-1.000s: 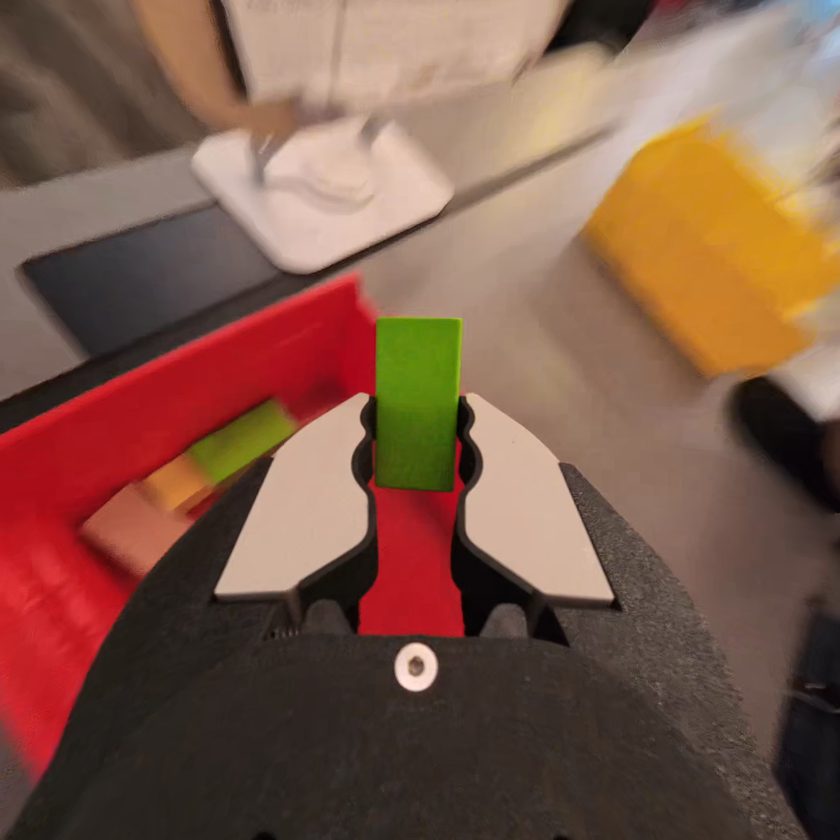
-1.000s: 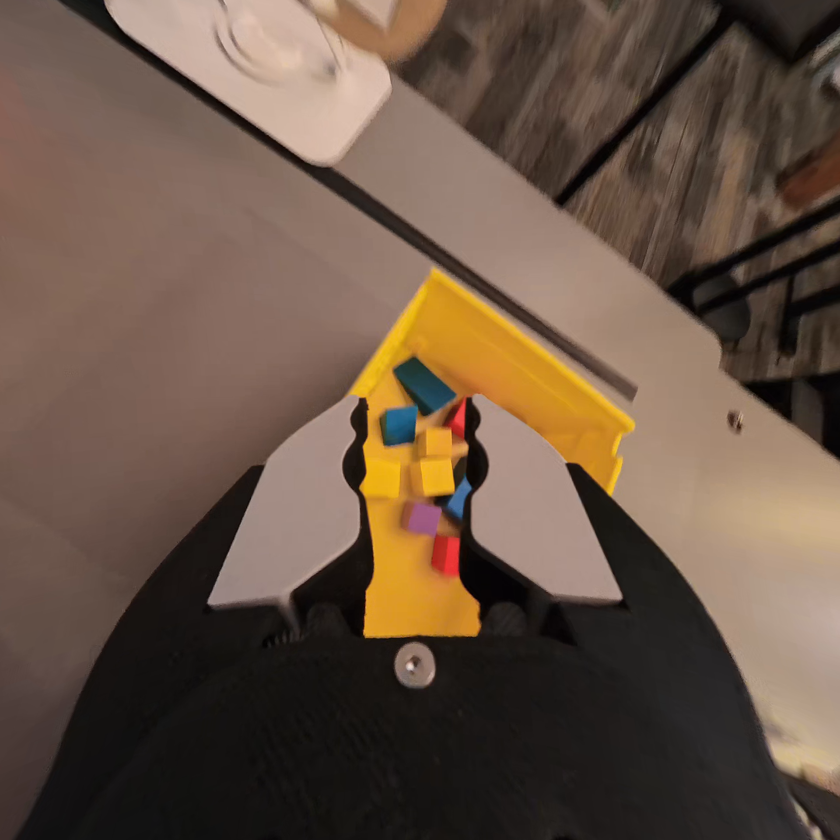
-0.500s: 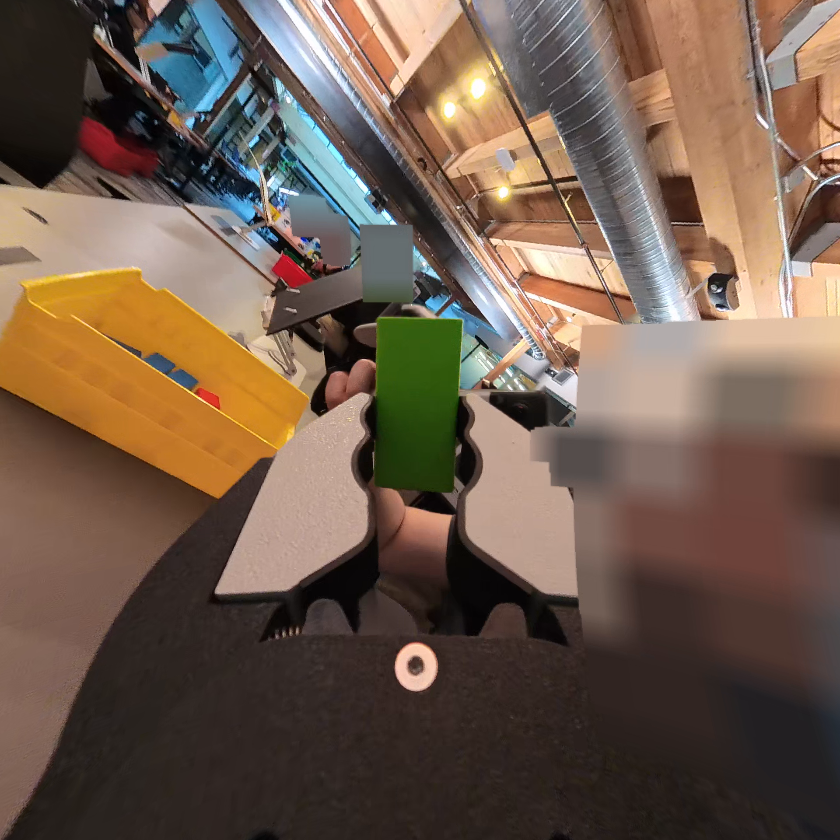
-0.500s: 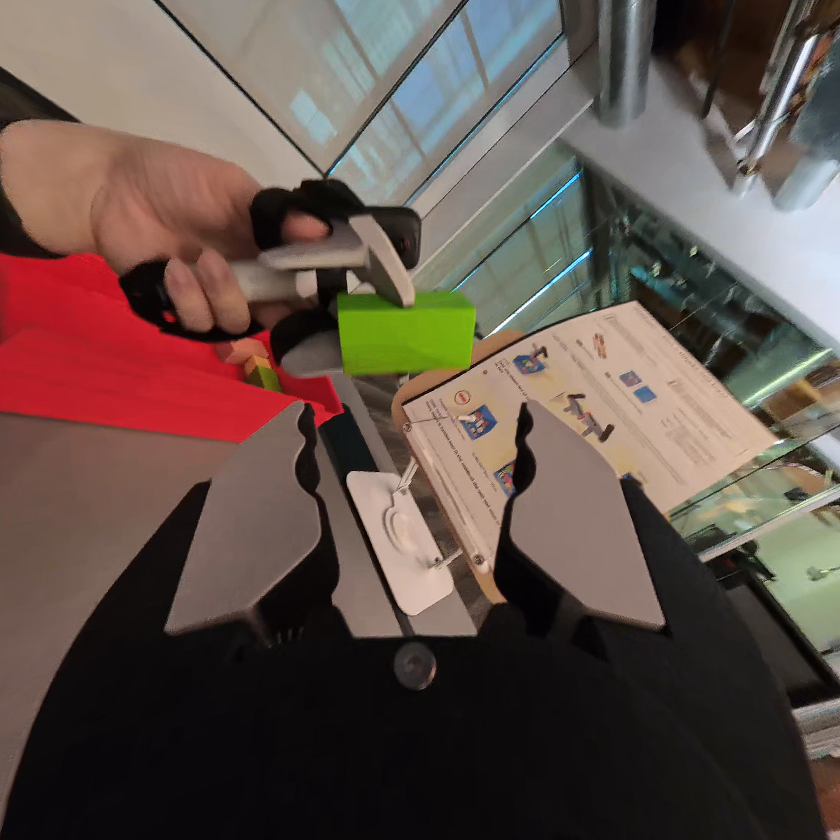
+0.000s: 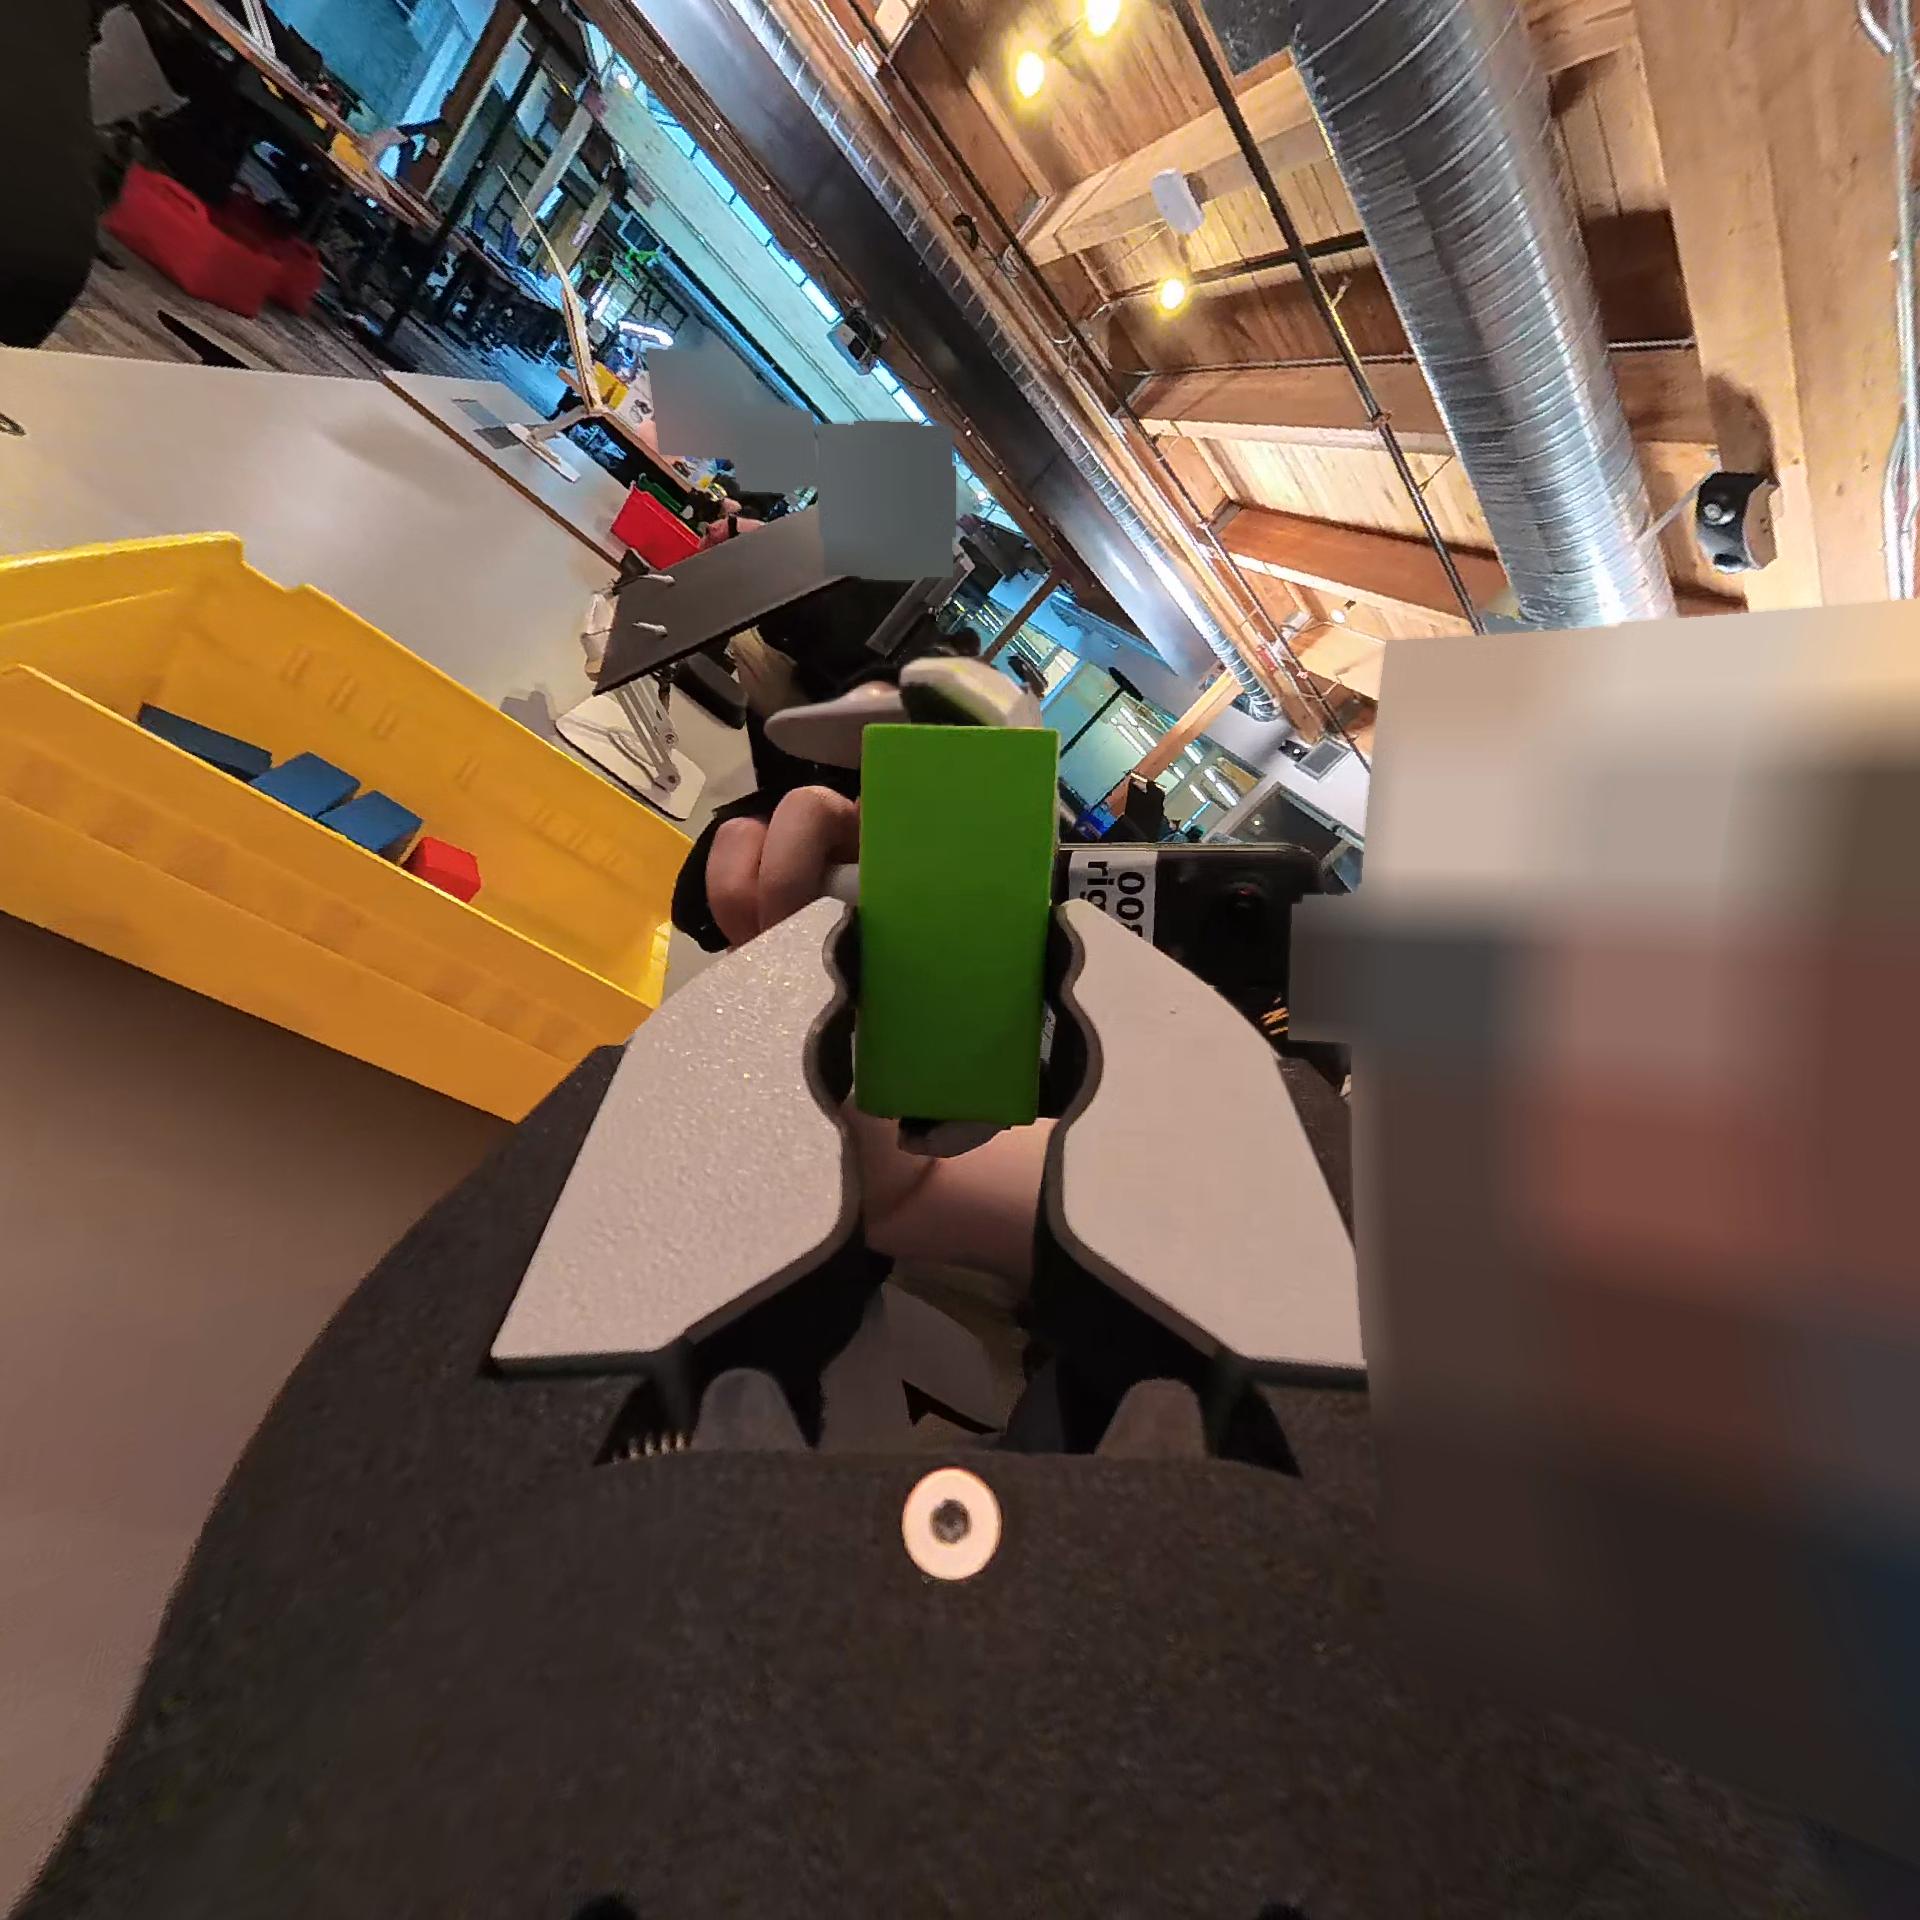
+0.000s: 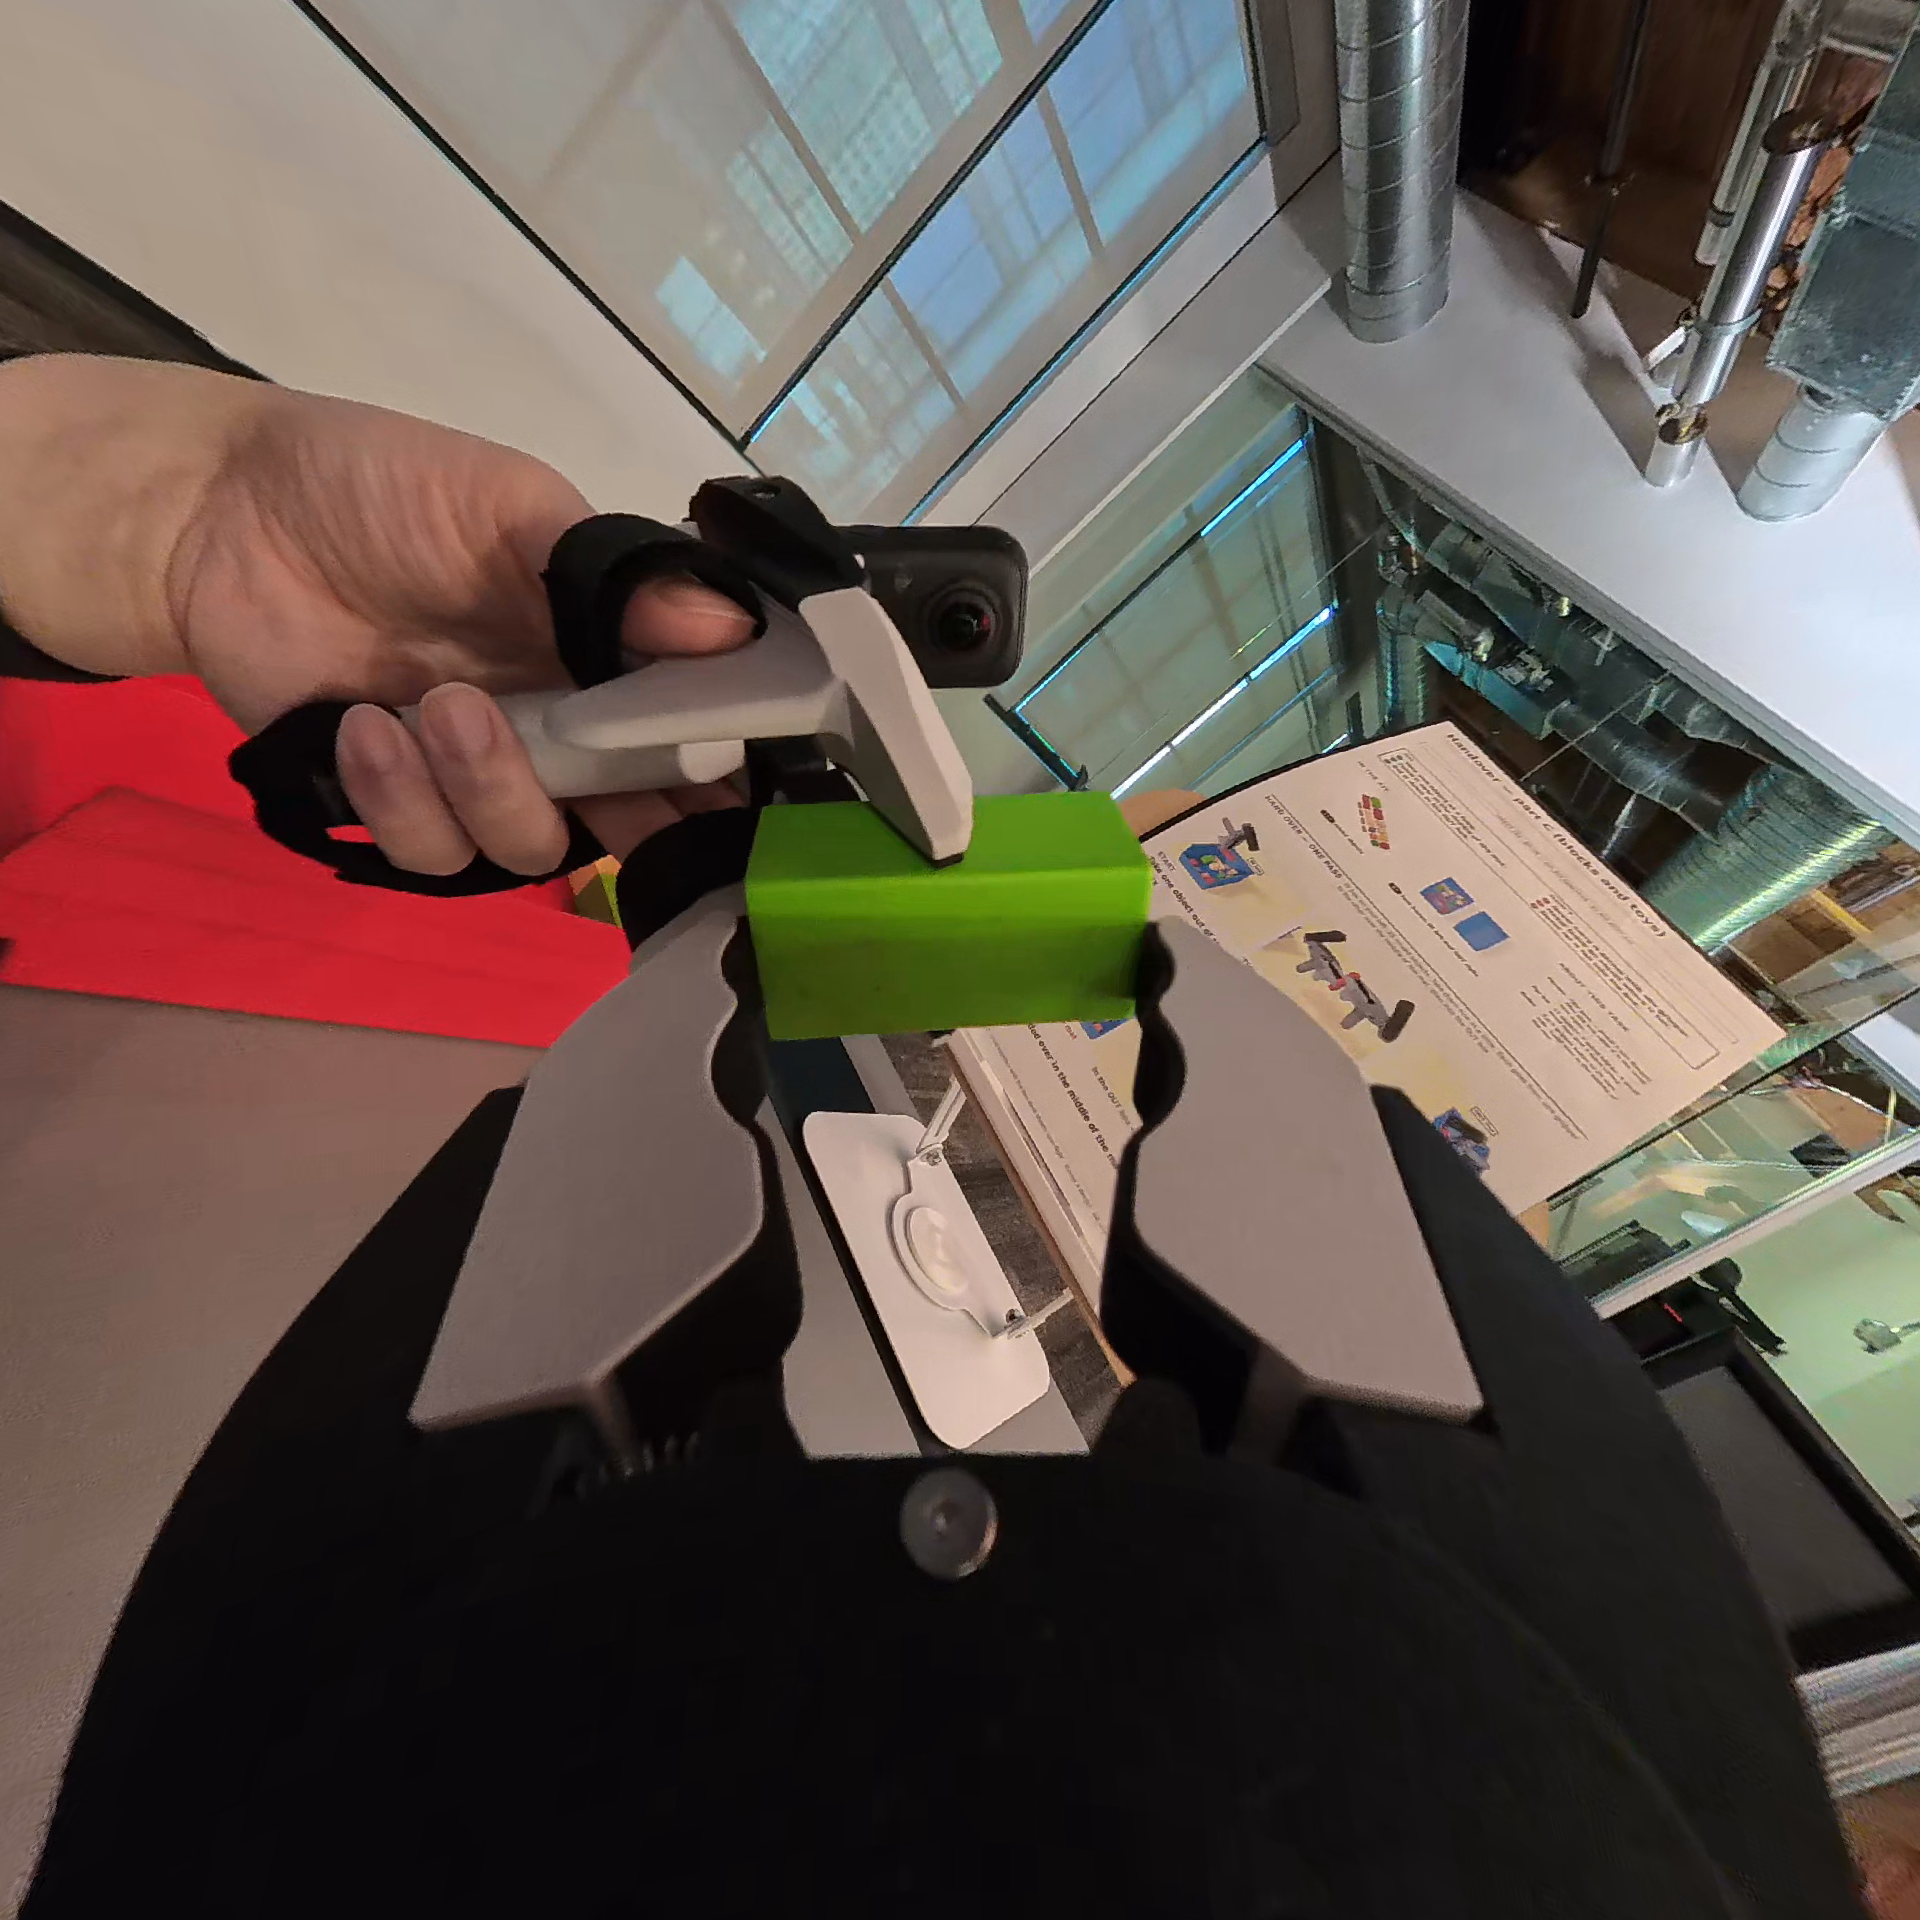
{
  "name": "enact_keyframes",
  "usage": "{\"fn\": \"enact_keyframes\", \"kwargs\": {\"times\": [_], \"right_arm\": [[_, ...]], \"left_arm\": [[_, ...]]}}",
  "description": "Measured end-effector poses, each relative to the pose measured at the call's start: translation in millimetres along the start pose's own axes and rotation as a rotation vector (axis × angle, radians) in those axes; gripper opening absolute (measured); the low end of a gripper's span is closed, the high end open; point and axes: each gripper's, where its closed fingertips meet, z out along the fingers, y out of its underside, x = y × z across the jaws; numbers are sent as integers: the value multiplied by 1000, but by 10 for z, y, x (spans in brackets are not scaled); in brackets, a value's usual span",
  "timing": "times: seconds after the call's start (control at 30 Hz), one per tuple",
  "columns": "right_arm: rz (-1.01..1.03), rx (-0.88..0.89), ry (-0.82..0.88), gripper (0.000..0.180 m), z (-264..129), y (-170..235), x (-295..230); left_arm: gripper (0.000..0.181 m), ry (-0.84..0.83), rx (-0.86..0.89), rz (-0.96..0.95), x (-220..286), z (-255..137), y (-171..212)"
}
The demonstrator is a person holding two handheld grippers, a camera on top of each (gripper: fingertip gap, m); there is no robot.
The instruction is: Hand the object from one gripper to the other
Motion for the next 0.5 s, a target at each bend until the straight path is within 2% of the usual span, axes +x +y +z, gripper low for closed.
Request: {"fn": "enact_keyframes", "kwargs": {"times": [0.4,0.5], "right_arm": [[-38,-20,17,71,4,17,4],[-24,-44,-10,71,-6,40,9]], "left_arm": [[34,-2,-12,21,-5,11,16],[42,-38,13,53,-38,-27,-40]]}}
